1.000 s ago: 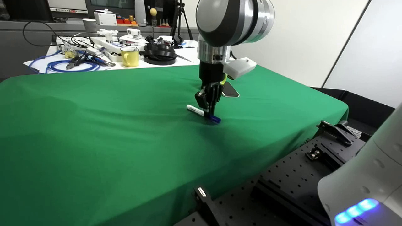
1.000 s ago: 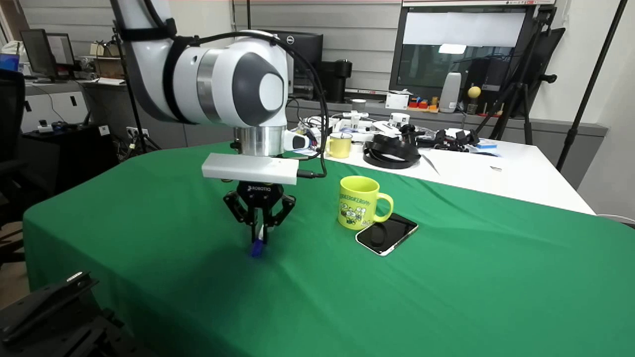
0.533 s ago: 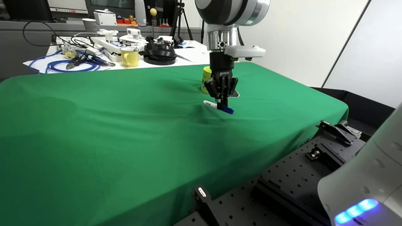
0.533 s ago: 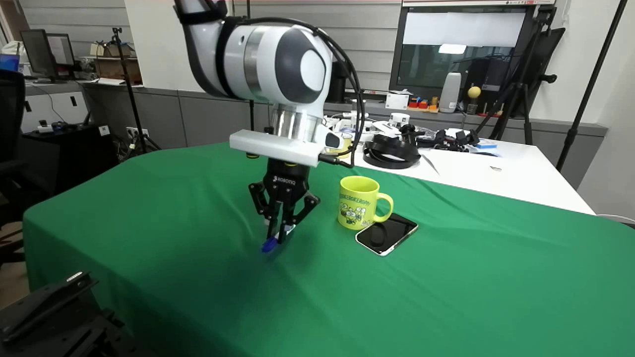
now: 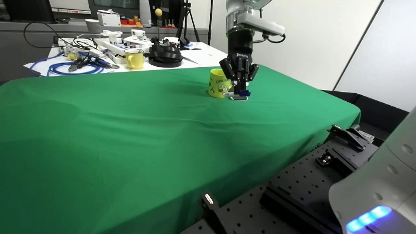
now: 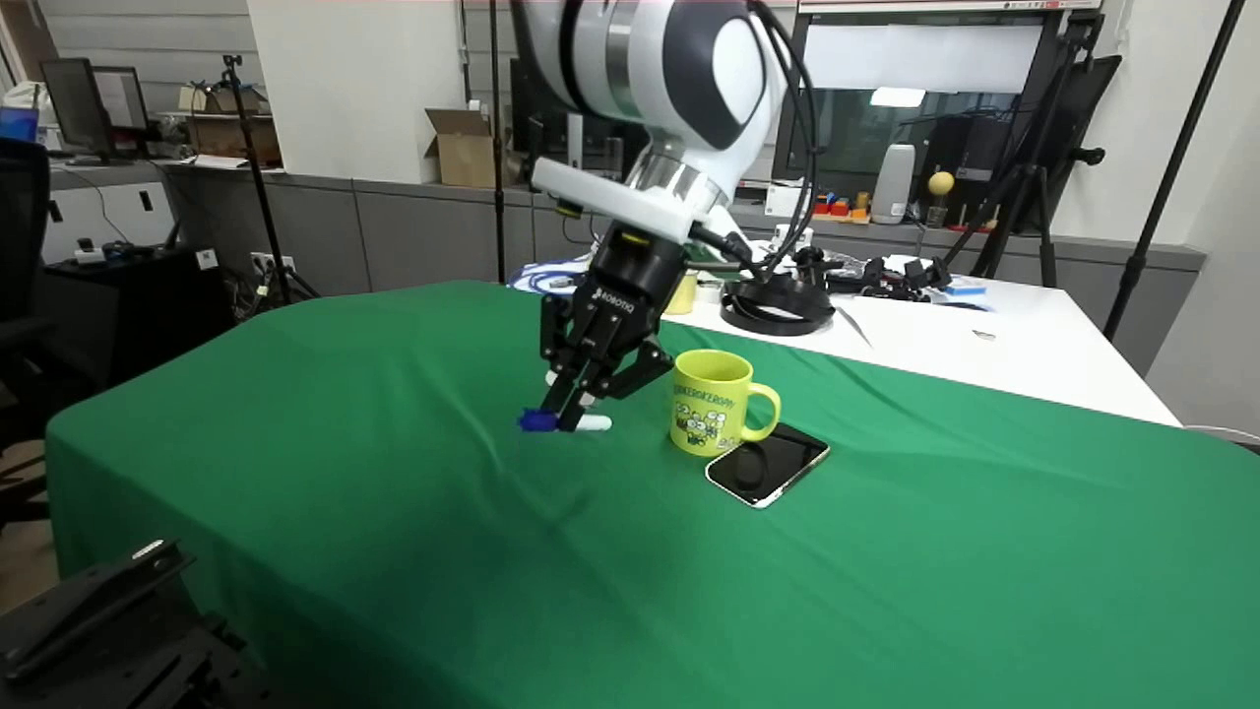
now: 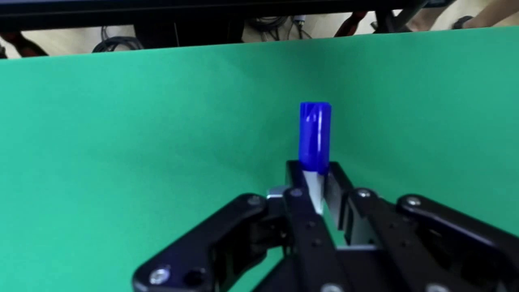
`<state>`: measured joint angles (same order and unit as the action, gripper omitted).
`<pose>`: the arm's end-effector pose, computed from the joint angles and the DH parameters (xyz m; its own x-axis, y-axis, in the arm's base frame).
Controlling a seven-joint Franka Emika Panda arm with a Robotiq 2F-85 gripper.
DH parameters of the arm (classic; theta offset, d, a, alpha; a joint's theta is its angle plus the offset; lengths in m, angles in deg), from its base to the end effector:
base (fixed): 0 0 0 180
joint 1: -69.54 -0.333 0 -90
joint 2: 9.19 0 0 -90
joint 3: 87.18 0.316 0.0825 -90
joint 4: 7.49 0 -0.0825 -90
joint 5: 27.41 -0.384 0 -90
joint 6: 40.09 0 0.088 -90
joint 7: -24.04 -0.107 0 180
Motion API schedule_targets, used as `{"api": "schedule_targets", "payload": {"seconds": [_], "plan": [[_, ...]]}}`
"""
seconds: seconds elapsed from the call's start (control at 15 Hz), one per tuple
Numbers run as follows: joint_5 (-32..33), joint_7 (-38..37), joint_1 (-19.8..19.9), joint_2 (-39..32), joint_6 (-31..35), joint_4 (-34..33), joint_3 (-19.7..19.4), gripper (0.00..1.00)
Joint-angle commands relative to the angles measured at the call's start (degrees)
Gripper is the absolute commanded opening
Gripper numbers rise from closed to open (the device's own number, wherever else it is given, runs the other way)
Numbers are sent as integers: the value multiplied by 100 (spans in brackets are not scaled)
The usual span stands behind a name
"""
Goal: Pick up the marker and put it inside the mug
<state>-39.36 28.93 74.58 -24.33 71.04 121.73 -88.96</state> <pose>0.4674 -0.0422 0.2156 0.8362 -0.0944 -0.5402 -0.2118 -0.9642 -0.1594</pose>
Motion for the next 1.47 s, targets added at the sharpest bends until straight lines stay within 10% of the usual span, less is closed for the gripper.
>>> {"api": "schedule_targets", "payload": {"seconds": [0.0, 0.73, 1.4], "plan": [[-637, -163, 301, -244, -914, -770, -181, 5], [-3258, -629, 707, -526, -1494, -1372, -479, 5], [-3935, -1050, 604, -558, -1154, -1328, -609, 5]]}}
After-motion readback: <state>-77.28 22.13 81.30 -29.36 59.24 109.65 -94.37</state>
